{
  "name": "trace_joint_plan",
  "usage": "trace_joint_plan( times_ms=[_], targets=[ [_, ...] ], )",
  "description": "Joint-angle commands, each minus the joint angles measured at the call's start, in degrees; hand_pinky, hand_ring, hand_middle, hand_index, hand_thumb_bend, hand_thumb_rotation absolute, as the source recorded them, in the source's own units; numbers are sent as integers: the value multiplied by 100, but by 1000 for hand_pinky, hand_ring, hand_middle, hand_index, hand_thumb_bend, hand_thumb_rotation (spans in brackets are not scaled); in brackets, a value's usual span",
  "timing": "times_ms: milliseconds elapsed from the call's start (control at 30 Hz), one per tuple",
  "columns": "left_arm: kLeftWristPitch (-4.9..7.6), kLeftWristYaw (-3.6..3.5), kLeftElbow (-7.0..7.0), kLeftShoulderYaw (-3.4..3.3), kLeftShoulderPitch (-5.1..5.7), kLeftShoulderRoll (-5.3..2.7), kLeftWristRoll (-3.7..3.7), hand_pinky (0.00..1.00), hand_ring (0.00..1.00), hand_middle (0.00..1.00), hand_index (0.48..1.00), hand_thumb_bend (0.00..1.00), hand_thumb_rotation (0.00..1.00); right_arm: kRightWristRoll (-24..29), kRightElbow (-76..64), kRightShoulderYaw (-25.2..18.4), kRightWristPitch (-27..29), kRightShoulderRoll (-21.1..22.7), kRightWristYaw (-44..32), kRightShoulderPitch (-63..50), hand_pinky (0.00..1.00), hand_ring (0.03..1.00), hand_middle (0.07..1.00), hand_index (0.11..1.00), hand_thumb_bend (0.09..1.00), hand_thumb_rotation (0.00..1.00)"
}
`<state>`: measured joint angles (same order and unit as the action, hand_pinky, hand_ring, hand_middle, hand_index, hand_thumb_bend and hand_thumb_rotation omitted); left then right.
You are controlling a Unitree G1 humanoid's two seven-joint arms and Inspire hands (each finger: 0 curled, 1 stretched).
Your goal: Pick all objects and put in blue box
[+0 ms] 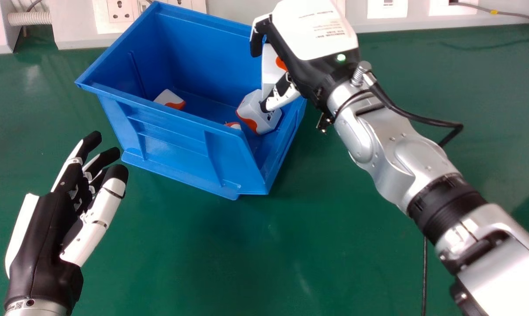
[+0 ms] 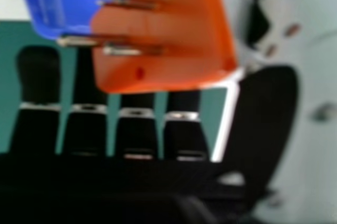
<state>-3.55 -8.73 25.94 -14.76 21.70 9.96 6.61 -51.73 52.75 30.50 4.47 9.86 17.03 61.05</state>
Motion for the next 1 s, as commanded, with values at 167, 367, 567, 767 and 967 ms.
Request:
trace_joint_plan(
  times_ms=[167, 367, 567, 767, 967],
  targets=[
    [141, 6, 165, 30, 98, -5, -34, 804, 875, 892, 934, 370, 597, -32, 690, 285, 167, -273, 284, 750, 329, 442, 541, 500, 493, 0],
    [191, 33, 207, 83, 171, -49, -48, 804, 875, 892, 933, 372, 598, -43, 1261, 480, 350, -480, 356, 1082, 335, 445, 540, 485, 495, 0],
    [214, 65, 270, 142, 245, -101, -63, 802, 875, 891, 932, 374, 599, -104, 1644, 718, 560, -645, 593, 1277, 339, 446, 537, 471, 496, 0],
    [161, 104, 461, 227, 349, -158, -108, 800, 873, 890, 931, 377, 598, -99, 1853, 861, 639, -765, 734, 1363, 343, 450, 536, 458, 496, 0],
    [140, 143, 551, 295, 419, -192, -174, 798, 873, 889, 931, 377, 597, -21, 1931, 863, 656, -825, 744, 1353, 343, 450, 536, 455, 496, 0]
  ],
)
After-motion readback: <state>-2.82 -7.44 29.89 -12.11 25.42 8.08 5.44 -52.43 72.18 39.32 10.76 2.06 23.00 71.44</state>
